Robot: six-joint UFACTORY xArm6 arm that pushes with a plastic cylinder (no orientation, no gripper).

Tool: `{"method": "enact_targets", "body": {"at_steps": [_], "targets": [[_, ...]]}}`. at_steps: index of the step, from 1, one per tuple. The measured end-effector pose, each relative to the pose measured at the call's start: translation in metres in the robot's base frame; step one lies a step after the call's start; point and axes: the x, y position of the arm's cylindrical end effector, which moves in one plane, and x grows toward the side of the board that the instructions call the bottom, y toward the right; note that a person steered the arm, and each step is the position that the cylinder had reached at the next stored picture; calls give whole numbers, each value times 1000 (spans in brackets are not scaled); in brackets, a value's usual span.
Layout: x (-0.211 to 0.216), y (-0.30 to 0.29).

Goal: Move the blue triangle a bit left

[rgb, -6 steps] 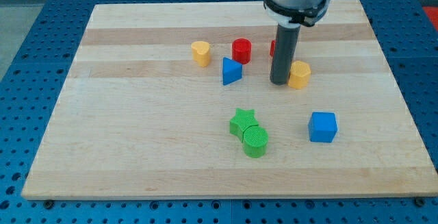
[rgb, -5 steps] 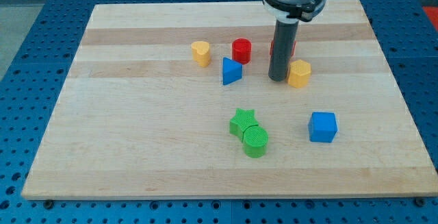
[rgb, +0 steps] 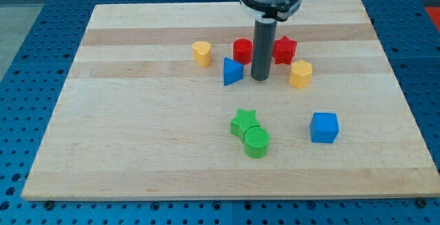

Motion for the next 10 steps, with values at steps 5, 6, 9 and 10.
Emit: {"method": "enact_targets", "body": {"at_steps": [5,6,9,10], "targets": [[57,-60],[73,-64],[44,-181],[-12,-225]]}}
